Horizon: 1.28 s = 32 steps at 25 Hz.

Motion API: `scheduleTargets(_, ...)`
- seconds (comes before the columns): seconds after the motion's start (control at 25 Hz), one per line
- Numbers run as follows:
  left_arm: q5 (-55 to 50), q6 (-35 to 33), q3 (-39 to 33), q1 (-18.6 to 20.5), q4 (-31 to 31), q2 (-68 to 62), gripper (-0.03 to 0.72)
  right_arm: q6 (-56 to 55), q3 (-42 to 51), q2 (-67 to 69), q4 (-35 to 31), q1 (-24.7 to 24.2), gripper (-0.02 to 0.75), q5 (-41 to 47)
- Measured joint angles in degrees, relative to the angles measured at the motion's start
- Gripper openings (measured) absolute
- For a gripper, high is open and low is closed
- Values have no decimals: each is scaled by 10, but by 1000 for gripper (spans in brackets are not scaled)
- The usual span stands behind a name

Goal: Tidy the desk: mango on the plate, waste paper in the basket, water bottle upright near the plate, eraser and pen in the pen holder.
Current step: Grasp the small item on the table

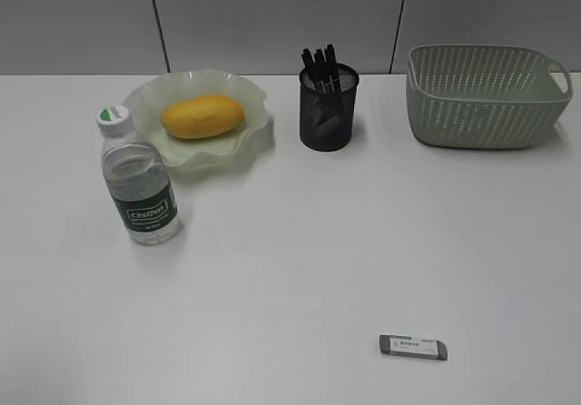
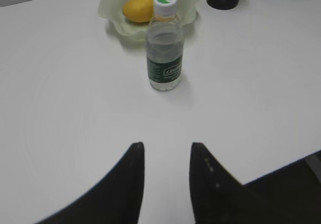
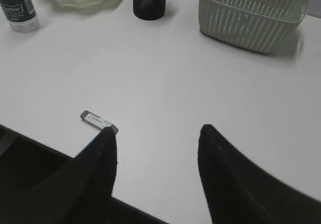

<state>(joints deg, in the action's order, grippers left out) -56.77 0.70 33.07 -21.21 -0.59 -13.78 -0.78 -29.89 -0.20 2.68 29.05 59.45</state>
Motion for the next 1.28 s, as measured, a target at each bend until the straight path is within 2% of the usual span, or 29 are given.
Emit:
scheduleTargets(0.12, 47, -69, 41, 0, -35, -137, 237, -12, 1, 0, 3, -1, 421, -4)
scheduleTargets(0.24, 81, -119, 105, -14, -95, -305, 237, -15, 1, -1, -22, -19, 421, -5)
scheduleTargets(0.36, 118, -132, 187, -80, -106, -464, 237, -16, 1, -2, -41, -64, 421, -6)
scheduleTargets(0.48, 153, -131, 262, -176, -64, -593, 243, -16, 1, -2, -60, -111, 421, -6)
scheduleTargets(0.56, 161, -146, 301, -232, -37, -675, 295, -17, 1, -2, -70, -123, 421, -6)
scheduleTargets(0.68, 163, -228, 346, -291, -53, -803, 394, -17, 1, -3, -76, -126, 421, -7)
scheduleTargets(0.8, 163, -301, 392, -339, -73, -913, 425, -17, 1, -3, -77, -126, 421, -7)
scheduleTargets(1.0, 156, -348, 462, -369, -96, -1032, 424, -17, 1, -4, -77, -126, 420, -8)
scheduleTargets(1.28, 172, -406, 517, -400, -130, -1079, 391, -17, 1, -4, -77, -126, 420, -9)
